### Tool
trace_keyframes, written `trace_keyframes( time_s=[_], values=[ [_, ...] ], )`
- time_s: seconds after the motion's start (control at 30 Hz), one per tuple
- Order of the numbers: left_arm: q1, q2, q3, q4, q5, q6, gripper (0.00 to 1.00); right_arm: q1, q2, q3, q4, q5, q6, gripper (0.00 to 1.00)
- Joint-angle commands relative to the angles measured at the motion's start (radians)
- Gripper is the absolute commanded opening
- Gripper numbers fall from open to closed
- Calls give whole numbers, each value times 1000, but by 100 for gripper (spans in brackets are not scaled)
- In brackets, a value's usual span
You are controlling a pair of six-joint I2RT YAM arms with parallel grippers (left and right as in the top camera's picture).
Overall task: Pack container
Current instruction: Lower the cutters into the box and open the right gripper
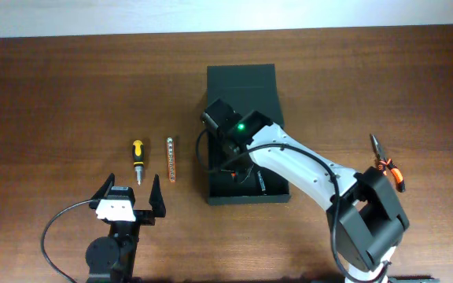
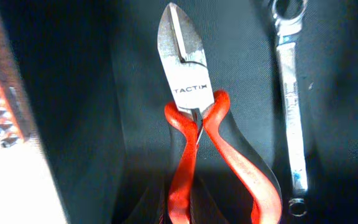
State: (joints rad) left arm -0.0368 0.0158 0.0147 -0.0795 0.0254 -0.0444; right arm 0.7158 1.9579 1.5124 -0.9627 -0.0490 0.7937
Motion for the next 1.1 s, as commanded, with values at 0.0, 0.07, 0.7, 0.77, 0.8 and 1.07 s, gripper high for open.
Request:
trace_keyframes(
  time_s=[0.0, 0.07, 0.7, 0.77, 0.8, 1.07],
  values=[
    [7, -4, -6, -3, -7, 19, 99, -3, 47, -5, 7, -23, 20, 9],
    [7, -4, -6, -3, -6, 19, 99, -3, 61, -5, 16, -22, 19, 9],
    [7, -4, -6, -3, -7, 19, 99, -3, 115, -7, 88, -10, 8, 10],
    [7, -4, -6, -3, -7, 19, 99, -3, 115, -7, 89, -10, 8, 15],
    [7, -4, -6, -3, -7, 19, 99, -3, 115, -7, 89, -10, 8, 17],
    [7, -4, -6, -3, -7, 19, 99, -3, 115, -7, 88, -10, 7, 29]
  ],
)
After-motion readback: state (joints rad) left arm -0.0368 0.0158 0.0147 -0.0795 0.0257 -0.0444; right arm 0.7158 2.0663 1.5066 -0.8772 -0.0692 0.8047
